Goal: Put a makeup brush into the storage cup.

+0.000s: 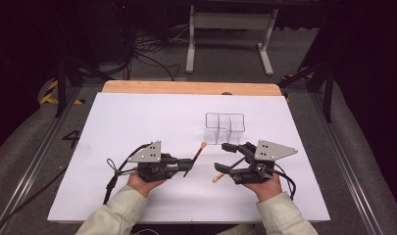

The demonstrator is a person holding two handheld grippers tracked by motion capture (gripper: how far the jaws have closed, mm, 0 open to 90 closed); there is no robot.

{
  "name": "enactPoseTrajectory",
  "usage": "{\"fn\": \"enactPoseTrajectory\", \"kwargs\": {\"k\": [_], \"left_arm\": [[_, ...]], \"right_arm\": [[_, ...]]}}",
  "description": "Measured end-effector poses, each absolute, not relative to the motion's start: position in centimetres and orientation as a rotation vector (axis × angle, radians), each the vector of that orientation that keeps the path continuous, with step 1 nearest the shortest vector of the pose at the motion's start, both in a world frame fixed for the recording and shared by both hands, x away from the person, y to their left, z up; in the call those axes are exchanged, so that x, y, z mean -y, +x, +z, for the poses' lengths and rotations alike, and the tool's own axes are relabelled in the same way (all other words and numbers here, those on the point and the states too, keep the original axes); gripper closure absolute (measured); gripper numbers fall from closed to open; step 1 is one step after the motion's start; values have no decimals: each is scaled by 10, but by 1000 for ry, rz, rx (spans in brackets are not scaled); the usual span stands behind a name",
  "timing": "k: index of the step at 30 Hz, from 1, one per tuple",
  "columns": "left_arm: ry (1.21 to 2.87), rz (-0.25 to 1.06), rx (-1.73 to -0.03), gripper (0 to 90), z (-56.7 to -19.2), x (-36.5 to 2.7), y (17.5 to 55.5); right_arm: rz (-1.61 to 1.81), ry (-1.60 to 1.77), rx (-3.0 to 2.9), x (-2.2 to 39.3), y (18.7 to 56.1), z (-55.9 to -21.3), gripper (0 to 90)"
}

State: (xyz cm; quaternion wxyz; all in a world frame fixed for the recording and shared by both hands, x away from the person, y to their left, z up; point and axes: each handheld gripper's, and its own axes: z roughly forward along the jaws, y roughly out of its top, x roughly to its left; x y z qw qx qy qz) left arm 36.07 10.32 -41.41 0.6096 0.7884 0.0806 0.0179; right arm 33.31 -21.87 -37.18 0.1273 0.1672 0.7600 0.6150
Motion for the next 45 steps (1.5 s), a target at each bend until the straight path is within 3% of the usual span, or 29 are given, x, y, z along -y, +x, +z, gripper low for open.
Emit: {"fn": "enactPoseTrajectory", "kwargs": {"k": [22,38,45], "left_arm": [[1844,67,-186,827,-417,-96,358],[1857,64,-187,827,-417,-94,357],[1867,74,-172,827,-417,-93,355]], "right_arm": [[1825,456,-2297,186,343,-370,530],[1836,494,-2293,183,344,-367,800],[1883,521,-2305,183,343,-366,836]]}}
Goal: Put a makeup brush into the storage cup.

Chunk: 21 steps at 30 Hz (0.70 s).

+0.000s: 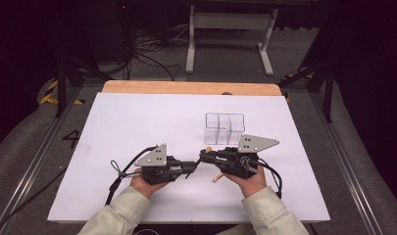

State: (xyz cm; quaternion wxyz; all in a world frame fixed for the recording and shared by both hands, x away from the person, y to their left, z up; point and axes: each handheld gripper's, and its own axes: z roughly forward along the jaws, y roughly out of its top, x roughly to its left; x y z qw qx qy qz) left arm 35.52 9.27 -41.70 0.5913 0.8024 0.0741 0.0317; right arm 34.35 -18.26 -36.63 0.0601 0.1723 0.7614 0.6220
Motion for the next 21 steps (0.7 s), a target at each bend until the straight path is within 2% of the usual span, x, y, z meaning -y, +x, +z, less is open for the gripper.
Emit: {"fn": "enactPoseTrajectory", "kwargs": {"k": [9,13,14,15,18,21], "left_arm": [[1862,50,-174,814,-416,-94,356],[1856,25,-195,696,-415,-98,358],[1852,8,-197,696,-415,-99,359],[1848,-6,-203,598,-415,-101,361],[1849,-5,-211,501,-415,-102,362],[1857,2,-222,452,-414,-104,362]], "right_arm": [[1895,529,-2328,182,344,-365,845],[1896,530,-2309,185,344,-360,845],[1896,530,-2309,185,344,-360,845],[1888,528,-2301,187,344,-356,845],[1879,530,-2294,190,345,-353,845],[1853,526,-2285,194,347,-344,845]]}}
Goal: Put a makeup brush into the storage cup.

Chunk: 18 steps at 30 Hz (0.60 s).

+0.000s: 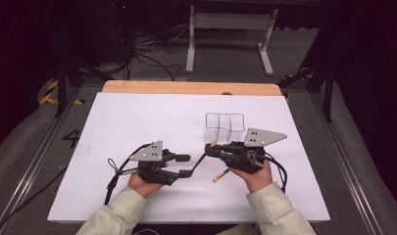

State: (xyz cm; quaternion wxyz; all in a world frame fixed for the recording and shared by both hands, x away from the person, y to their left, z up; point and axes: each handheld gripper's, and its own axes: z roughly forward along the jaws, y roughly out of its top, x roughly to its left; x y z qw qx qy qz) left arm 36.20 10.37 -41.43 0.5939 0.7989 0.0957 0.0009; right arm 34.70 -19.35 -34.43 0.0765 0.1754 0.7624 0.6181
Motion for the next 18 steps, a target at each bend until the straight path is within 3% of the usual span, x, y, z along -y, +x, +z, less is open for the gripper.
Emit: {"fn": "enactPoseTrajectory", "kwargs": {"k": [18], "left_arm": [[1866,3,-265,372,-413,-111,366]], "right_arm": [[1726,562,-2245,209,366,-307,845]]}}
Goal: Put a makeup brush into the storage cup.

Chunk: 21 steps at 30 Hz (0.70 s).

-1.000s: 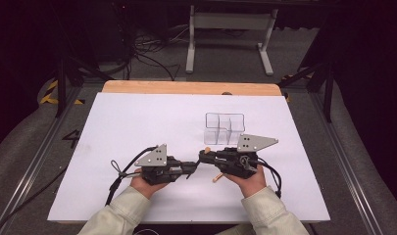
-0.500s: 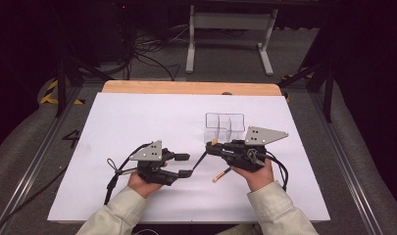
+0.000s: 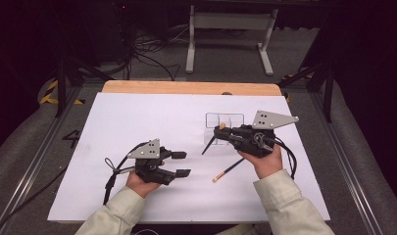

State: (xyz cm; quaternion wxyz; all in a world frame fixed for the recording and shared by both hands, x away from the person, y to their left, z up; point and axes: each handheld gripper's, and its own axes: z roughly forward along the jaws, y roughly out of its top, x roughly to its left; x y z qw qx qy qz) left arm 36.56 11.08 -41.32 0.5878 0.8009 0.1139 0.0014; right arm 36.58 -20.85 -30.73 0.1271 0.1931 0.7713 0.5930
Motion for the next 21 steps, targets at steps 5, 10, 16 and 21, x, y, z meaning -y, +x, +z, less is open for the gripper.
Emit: {"fn": "enactPoseTrajectory", "kwargs": {"k": [5,10,16,21], "left_arm": [[1871,-3,-281,342,-413,-111,366],[1862,-8,-306,286,-414,-113,367],[1857,-12,-325,175,-414,-114,368],[1868,-25,-350,71,-415,-112,369]], "right_arm": [[1681,592,-2250,211,373,-298,845],[1648,614,-2244,214,382,-289,845],[1620,640,-2239,216,390,-282,845],[1592,658,-2233,218,398,-274,845]]}}
